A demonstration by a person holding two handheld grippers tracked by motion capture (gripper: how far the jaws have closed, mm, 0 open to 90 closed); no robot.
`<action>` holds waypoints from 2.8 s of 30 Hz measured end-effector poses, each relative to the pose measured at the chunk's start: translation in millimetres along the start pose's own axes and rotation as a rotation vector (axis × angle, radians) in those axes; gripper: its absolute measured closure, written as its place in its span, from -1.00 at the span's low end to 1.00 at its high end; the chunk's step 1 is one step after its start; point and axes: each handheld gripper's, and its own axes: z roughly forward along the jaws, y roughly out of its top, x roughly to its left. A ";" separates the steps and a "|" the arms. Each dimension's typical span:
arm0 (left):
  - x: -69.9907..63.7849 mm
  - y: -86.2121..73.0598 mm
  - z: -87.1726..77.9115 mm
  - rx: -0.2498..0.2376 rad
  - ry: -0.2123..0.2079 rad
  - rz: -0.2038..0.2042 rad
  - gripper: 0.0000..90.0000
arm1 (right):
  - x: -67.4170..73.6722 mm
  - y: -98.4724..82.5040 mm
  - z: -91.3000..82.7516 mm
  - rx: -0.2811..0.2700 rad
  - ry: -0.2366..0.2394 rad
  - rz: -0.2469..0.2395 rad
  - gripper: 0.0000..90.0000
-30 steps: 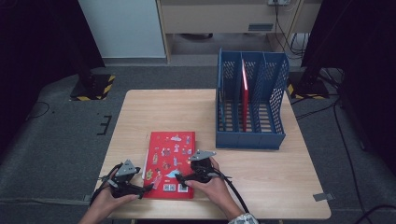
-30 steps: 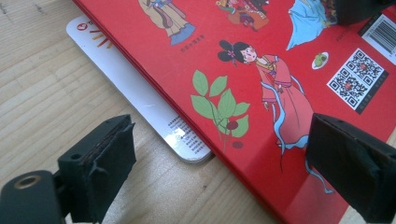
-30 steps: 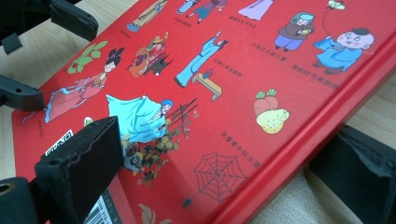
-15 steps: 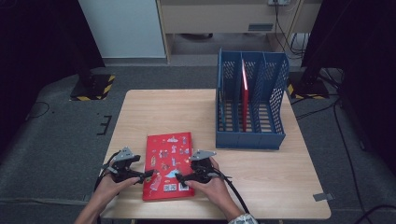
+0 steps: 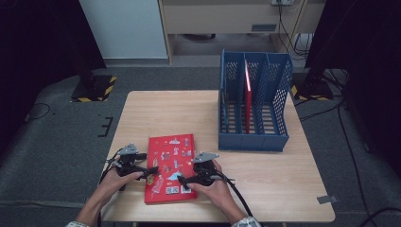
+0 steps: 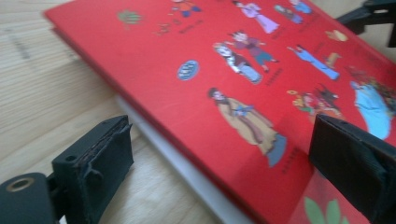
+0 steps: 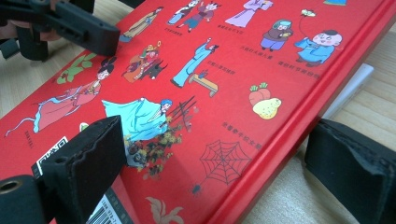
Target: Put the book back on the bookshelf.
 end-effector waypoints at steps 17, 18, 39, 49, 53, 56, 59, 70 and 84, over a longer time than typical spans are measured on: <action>-10.4 14.7 -18.9 -0.075 0.094 0.028 -0.35 | 3.9 7.3 -1.9 0.004 -0.014 -0.035 -0.84; -10.1 15.5 -21.2 -0.094 0.092 0.022 -0.31 | 3.9 8.6 -1.7 0.002 -0.016 -0.033 -0.83; -9.2 17.8 -35.4 -0.180 0.079 0.064 -0.01 | 2.2 18.5 -2.9 0.000 -0.011 -0.036 -0.77; -10.4 18.0 -37.6 -0.192 0.076 0.075 0.03 | -2.9 24.4 -1.3 0.004 0.003 -0.044 -0.76; -10.9 18.2 -38.7 -0.196 0.075 0.079 0.04 | -6.4 28.8 -1.6 0.000 0.006 -0.029 -0.70; -11.4 18.6 -39.7 -0.200 0.073 0.083 0.06 | -9.1 32.1 -2.4 -0.002 0.006 -0.031 -0.66; -11.9 19.2 -41.7 -0.210 0.072 0.083 0.08 | -9.2 35.3 -4.6 -0.002 -0.002 -0.036 -0.61; -17.1 26.9 -47.2 -0.251 0.076 0.095 0.19 | -8.9 42.3 -17.2 -0.030 -0.027 -0.044 -0.47; -21.7 34.5 -50.0 -0.270 0.077 0.107 0.26 | -12.5 58.8 -33.5 -0.056 -0.040 -0.061 -0.31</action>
